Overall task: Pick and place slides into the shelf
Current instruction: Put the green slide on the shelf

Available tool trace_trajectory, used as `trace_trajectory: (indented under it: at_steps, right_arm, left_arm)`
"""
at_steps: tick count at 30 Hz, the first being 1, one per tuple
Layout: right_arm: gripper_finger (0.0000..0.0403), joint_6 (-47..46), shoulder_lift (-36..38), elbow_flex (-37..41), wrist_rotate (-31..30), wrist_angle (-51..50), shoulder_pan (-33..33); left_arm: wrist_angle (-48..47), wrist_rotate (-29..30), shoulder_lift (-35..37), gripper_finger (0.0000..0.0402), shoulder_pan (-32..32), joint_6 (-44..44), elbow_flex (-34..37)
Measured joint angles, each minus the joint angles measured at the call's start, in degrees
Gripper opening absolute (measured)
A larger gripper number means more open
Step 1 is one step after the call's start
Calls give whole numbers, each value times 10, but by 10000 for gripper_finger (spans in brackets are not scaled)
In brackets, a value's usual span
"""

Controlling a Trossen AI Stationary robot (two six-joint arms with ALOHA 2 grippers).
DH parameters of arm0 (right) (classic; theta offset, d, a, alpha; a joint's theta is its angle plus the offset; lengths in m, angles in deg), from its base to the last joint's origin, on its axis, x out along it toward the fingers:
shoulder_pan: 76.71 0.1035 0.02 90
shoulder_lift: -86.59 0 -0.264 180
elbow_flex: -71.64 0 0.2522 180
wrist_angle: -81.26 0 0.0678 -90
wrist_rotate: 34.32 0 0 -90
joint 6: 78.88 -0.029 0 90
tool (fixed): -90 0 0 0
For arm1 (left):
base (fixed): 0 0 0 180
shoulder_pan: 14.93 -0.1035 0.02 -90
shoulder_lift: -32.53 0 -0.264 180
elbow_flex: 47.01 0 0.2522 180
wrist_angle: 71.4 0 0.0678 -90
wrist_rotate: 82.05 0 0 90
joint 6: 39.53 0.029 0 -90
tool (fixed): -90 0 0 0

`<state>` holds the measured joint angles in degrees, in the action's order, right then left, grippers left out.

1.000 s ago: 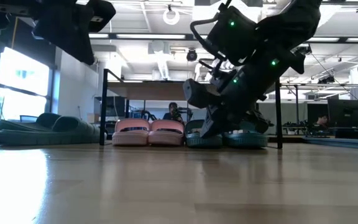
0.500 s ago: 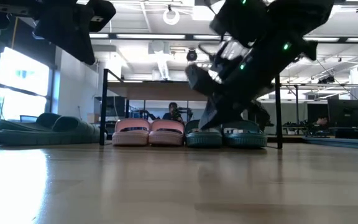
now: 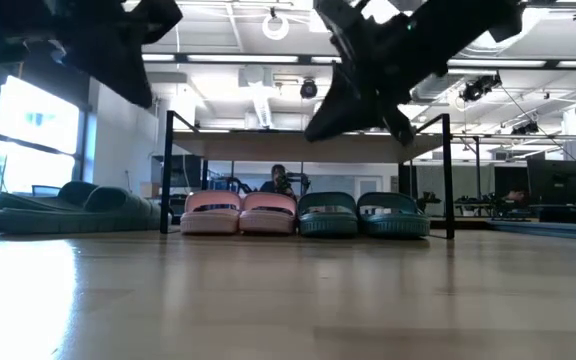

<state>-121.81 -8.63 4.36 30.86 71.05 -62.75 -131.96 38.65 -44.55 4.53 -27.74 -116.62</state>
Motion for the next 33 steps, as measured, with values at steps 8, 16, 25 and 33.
trace_trajectory:
  at_steps: [8, 16, 25, 33]
  right_arm:
    - [0, 44, 44, 0, 5, 8, 0]
    - [0, 79, 60, 0, 11, 5, 0]
    - [0, 122, 61, 0, 40, -7, 0]
    - [0, 149, 61, 0, 74, -12, 0]
  left_arm:
    - [-264, 1, 1, 0, 0, -24, -73]
    - [-349, -70, 41, 1, -95, -76, -81]
    - [-338, -113, 115, 1, -216, 44, -81]
    - [-303, -74, 112, 70, -287, 76, -33]
